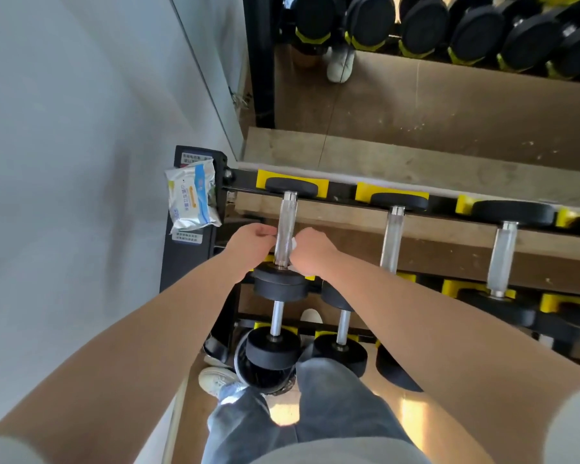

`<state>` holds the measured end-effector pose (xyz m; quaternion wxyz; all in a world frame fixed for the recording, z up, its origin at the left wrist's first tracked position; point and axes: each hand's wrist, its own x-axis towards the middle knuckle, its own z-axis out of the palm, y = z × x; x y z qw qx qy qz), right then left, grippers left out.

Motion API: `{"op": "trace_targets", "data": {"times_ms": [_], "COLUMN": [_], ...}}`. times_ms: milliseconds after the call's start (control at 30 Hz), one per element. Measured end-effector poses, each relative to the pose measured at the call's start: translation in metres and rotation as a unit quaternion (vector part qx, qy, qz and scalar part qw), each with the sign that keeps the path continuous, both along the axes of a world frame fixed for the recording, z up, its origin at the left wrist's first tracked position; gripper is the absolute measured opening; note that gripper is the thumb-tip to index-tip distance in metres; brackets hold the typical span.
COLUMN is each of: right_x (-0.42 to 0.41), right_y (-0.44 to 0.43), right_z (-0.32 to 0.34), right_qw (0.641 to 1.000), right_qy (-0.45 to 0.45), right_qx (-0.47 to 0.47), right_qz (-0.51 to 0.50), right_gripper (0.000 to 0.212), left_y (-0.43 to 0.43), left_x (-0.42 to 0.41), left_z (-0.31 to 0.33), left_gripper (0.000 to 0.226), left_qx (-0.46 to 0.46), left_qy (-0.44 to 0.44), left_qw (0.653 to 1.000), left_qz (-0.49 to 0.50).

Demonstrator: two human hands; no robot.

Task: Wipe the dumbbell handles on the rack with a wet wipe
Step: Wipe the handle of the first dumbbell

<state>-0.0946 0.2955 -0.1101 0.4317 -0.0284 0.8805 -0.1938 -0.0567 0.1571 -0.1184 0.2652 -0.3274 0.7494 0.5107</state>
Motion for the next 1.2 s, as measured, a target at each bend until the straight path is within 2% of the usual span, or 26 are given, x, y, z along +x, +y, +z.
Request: {"op": "trace_targets", "data": {"times_ms": [33,100,167,200,233,267,333,400,467,533,567,633,700,767,833,900,1000,1067,1133,1200], "right_x": [-0.006,-0.023,-0.042,-0.048,-0.052,-0.052,-0.041,-0.020,0.001,0.014,0.015,0.008,-0.005,-0.020,-0.028,-0.024,0.002,0.018,0.023,0.015], "right_y": [0.000,0.004,0.005,0.004,0.002,0.000,-0.002,0.001,0.004,0.006,0.005,0.004,0.001,-0.004,-0.007,-0.005,0.006,0.011,0.013,0.010], "right_z": [-0.001,-0.006,-0.008,-0.010,-0.013,-0.013,-0.010,-0.006,-0.006,-0.008,-0.011,-0.014,-0.014,-0.011,-0.004,0.001,0.001,-0.003,-0.006,-0.005], "right_qw": [1.000,0.984,0.934,0.907,0.885,0.878,0.913,0.953,0.984,0.997,0.997,0.983,0.934,0.900,0.906,0.932,0.977,0.986,0.984,0.980], "right_qy": [-0.010,-0.058,-0.080,-0.065,-0.050,-0.033,0.020,0.062,0.064,0.059,0.059,0.032,0.021,0.052,0.101,0.124,0.133,0.109,0.116,0.146], "right_qx": [-0.011,-0.072,-0.153,-0.176,-0.184,-0.183,-0.168,-0.140,-0.078,-0.025,-0.024,-0.070,-0.136,-0.175,-0.177,-0.173,-0.141,-0.111,-0.110,-0.133], "right_qz": [-0.027,-0.152,-0.312,-0.376,-0.424,-0.440,-0.371,-0.260,-0.145,-0.044,-0.046,-0.169,-0.329,-0.395,-0.370,-0.295,-0.087,0.054,0.076,0.000], "right_gripper": [0.016,0.023,0.027,0.021,0.016,0.016,0.012,0.019,0.015,0.010,0.011,0.006,0.009,0.015,0.016,0.017,0.019,0.019,0.017,0.019], "left_y": [0.000,0.000,0.000,-0.001,-0.001,-0.002,-0.002,-0.002,-0.001,0.000,0.000,-0.001,-0.001,-0.002,-0.002,-0.001,0.001,0.001,0.001,-0.001], "left_x": [-0.001,-0.003,-0.006,-0.007,-0.008,-0.008,-0.009,-0.008,-0.007,-0.006,-0.006,-0.006,-0.006,-0.005,-0.005,-0.004,-0.002,-0.001,0.002,0.003], "left_z": [0.000,0.001,0.000,0.000,0.000,0.000,0.002,0.004,0.004,0.003,0.003,0.004,0.006,0.008,0.009,0.011,0.012,0.010,0.009,0.009], "left_gripper": [0.021,0.020,0.021,0.024,0.026,0.028,0.028,0.026,0.026,0.028,0.029,0.028,0.026,0.025,0.025,0.025,0.024,0.027,0.027,0.027], "left_qx": [0.001,0.013,0.034,0.042,0.050,0.057,0.067,0.065,0.061,0.063,0.063,0.064,0.066,0.067,0.067,0.067,0.065,0.065,0.062,0.065], "left_qy": [-0.001,-0.007,-0.018,-0.025,-0.030,-0.034,-0.035,-0.028,-0.026,-0.028,-0.029,-0.030,-0.031,-0.032,-0.032,-0.029,-0.020,-0.020,-0.019,-0.013], "left_qw": [1.000,1.000,0.999,0.998,0.998,0.997,0.996,0.996,0.997,0.997,0.996,0.996,0.996,0.996,0.996,0.996,0.996,0.996,0.996,0.996], "left_qz": [0.003,0.011,0.023,0.030,0.038,0.047,0.055,0.050,0.046,0.048,0.047,0.046,0.042,0.039,0.041,0.044,0.051,0.055,0.055,0.054]}}
